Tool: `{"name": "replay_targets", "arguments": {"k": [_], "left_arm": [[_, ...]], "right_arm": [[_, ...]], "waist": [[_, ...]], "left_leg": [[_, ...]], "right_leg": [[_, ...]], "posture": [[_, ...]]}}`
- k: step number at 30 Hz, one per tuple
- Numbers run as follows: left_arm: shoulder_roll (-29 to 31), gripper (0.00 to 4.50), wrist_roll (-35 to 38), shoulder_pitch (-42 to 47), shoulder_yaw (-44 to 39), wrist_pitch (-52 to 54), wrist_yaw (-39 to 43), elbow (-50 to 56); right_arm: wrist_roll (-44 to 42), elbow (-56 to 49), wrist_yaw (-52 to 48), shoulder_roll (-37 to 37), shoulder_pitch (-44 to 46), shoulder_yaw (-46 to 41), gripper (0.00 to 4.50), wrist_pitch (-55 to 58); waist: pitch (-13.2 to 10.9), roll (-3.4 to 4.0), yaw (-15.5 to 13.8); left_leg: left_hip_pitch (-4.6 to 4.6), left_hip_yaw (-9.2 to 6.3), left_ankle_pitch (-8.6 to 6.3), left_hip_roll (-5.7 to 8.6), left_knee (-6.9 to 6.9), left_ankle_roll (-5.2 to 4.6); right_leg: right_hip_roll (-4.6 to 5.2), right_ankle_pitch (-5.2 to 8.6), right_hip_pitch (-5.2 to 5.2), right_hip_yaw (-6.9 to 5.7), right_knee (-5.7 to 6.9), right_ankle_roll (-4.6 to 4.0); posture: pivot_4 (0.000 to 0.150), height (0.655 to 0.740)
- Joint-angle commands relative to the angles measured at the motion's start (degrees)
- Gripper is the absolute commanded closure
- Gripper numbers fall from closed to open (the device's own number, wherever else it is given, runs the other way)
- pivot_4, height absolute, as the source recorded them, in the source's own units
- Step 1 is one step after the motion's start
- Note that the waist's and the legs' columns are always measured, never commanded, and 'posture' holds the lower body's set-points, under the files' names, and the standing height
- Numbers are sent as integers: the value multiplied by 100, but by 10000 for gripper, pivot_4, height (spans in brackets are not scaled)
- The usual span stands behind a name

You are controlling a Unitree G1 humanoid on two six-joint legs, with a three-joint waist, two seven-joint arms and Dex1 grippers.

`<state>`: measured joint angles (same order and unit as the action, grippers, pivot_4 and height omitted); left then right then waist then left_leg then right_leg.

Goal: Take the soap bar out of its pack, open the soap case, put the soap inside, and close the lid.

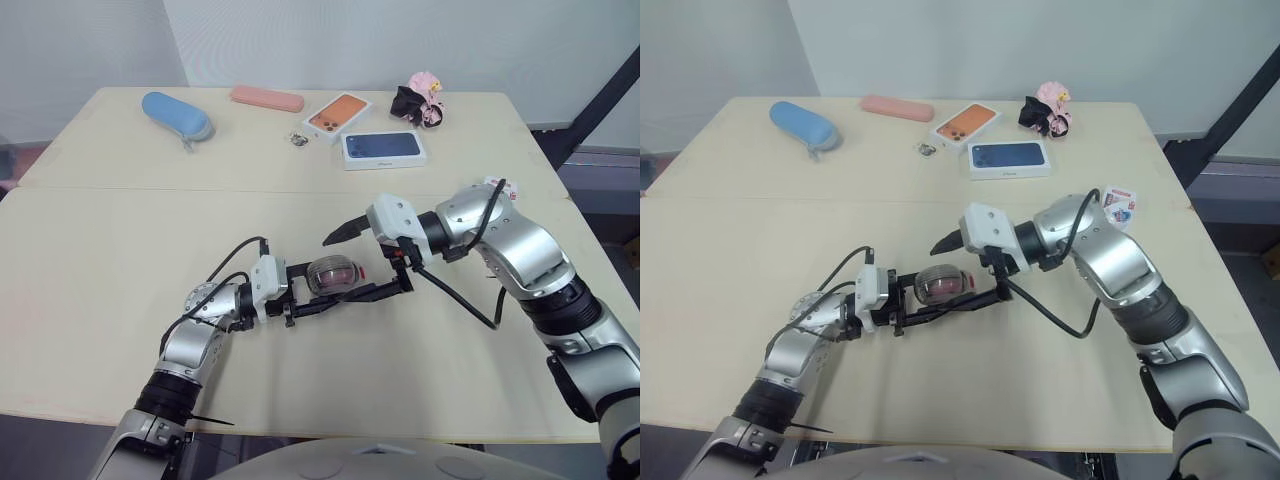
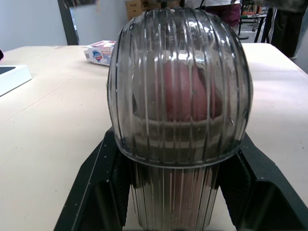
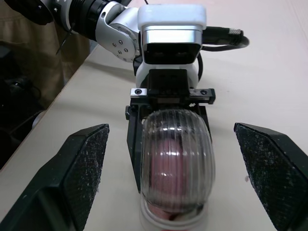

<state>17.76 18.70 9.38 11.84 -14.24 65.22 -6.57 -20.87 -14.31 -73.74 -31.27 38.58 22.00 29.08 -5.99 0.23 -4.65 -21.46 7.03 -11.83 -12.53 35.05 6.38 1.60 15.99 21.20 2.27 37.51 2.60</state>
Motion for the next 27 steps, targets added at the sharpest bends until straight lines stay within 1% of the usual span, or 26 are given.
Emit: {"name": "replay_targets", "arguments": {"k": [1,14,16,19,20,27], "left_arm": [[18,25704,-16,47,-51,-56,-73,52],[79,25704,-87,-36,-42,-28,-198,124],[85,25704,-94,-41,-32,-23,-209,130],[95,25704,-97,-48,-24,-20,-216,137],[99,25704,-101,-48,-23,-17,-222,138],[122,25704,-121,-58,-23,-1,-236,146]], "right_arm": [[21,88,78,74,86,-22,256,-5],[33,356,52,81,37,94,256,128],[42,381,57,84,36,103,5592,159],[70,404,67,95,26,113,15626,151],[73,402,67,98,24,109,18080,143],[19,316,7,63,-6,-4,18080,45]], "waist": [[0,0,0],[0,0,2],[0,0,2],[0,0,3],[0,0,3],[0,0,4]], "left_leg": [[0,0,0,0,0,0],[1,0,0,0,1,0],[2,0,0,0,1,0],[2,0,0,0,1,0],[2,0,0,0,1,0],[2,0,0,0,1,0]], "right_leg": [[1,0,0,0,0,0],[1,0,-1,0,4,0],[1,0,-1,0,3,0],[2,0,-1,0,4,0],[1,0,-1,0,4,0],[2,0,0,0,4,0]], "posture": [[1500,7400],[1500,7400],[1500,7400],[1500,7400],[1500,7400],[1500,7400]]}}
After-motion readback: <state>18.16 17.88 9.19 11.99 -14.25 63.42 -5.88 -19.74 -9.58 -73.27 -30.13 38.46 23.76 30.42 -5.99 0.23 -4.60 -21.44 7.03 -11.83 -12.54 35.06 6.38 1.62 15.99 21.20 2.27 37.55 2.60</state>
